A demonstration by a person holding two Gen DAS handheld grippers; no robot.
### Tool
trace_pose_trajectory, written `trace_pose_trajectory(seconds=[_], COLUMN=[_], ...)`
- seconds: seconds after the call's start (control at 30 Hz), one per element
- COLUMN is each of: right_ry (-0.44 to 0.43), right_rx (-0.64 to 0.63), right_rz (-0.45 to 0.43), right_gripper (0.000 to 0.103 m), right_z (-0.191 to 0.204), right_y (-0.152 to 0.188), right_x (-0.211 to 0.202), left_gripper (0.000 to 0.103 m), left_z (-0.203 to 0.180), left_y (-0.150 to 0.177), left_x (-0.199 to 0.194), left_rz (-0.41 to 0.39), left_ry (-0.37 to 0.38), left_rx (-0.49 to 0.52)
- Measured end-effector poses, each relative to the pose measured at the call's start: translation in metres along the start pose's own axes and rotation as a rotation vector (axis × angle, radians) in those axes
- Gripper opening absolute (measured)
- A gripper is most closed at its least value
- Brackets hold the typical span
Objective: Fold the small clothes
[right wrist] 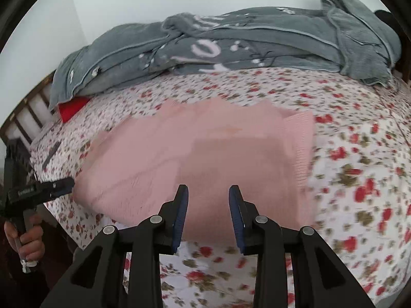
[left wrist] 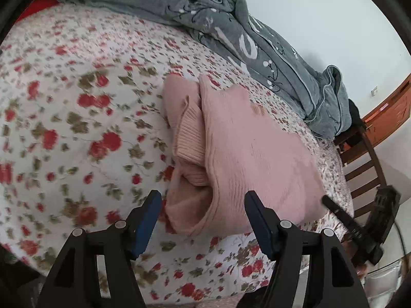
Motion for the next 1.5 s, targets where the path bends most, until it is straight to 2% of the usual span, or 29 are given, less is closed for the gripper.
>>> trace_pose_trajectory(seconds=[0.13,0.17,0.33,0.4,0.47,0.6,0.7,0.8,0.97,1.07,1.2,1.33,1.4,1.43,1.5], right_ry=[-0.039,-0.039,0.045,0.062,0.031,0.102,0.131,0.203,0.118,0.111,0.131,0.073,0.076,0.089,0.102], right_rx=[-0.013,-0.025,-0.068,-0.052,-0.072,-0.121,-0.113,-0.195,-0.11,-0.059,-0.109,-0.065,-0.072,-0.089,-0.105], right_rz=[0.005,0.006,0.055,0.008,-0.051,-0.029,-0.03,-0.026,-0.104,-0.053,-0.103,-0.089,-0.083,-0.089,-0.107], right_gripper=[0.033,0.033,0.033,0.033,0.033,0.034,0.034,0.034,0.033,0.033,0.033,0.033,0.033,0.033,0.033], right_z=[0.022,0.028,0.036,0.041,0.049,0.057,0.056,0.066,0.059,0.047,0.052,0.045,0.047,0.048,0.05], right_y=[0.008,0.01,0.022,0.018,0.013,0.013,0.016,0.018,-0.007,-0.012,-0.009,-0.01,-0.01,-0.009,-0.007], right_x=[0.018,0.023,0.05,0.037,0.027,0.049,0.064,0.064,0.05,0.075,0.077,0.074,0.074,0.075,0.076], left_gripper=[0.065,0.065,0.065,0.065,0.064,0.064,0.055,0.053,0.05,0.05,0.05,0.05,0.046,0.041,0.039], left_z=[0.009,0.01,0.008,0.006,0.005,0.007,0.009,0.008,0.0,-0.002,0.004,0.007,0.004,0.0,-0.009], left_y=[-0.008,-0.011,-0.024,-0.029,-0.032,-0.033,-0.031,-0.029,-0.034,-0.038,-0.04,-0.041,-0.042,-0.044,-0.046], left_x=[0.021,0.028,0.041,0.044,0.048,0.051,0.043,0.034,0.028,0.03,0.041,0.052,0.046,0.041,0.029], left_rz=[0.038,0.048,0.062,0.066,0.073,0.09,0.081,0.072,0.068,0.068,0.08,0.082,0.071,0.061,0.021], left_ry=[0.008,0.029,0.092,0.097,0.1,0.118,0.123,0.134,0.161,0.16,0.154,0.151,0.156,0.153,0.162], left_rx=[-0.019,-0.023,-0.044,-0.04,-0.04,-0.061,-0.048,-0.045,-0.027,-0.022,-0.05,-0.08,-0.08,-0.068,-0.039])
Point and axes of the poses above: each gripper's, at about its wrist camera, not at the fingertips, and x roughly the way its jaws point, z to its left, y to its underside, the point moved 6 cm from there along x, roughly the way its jaws point, and after that the axes turned 4 degrees about z, right-handed, at the moved point
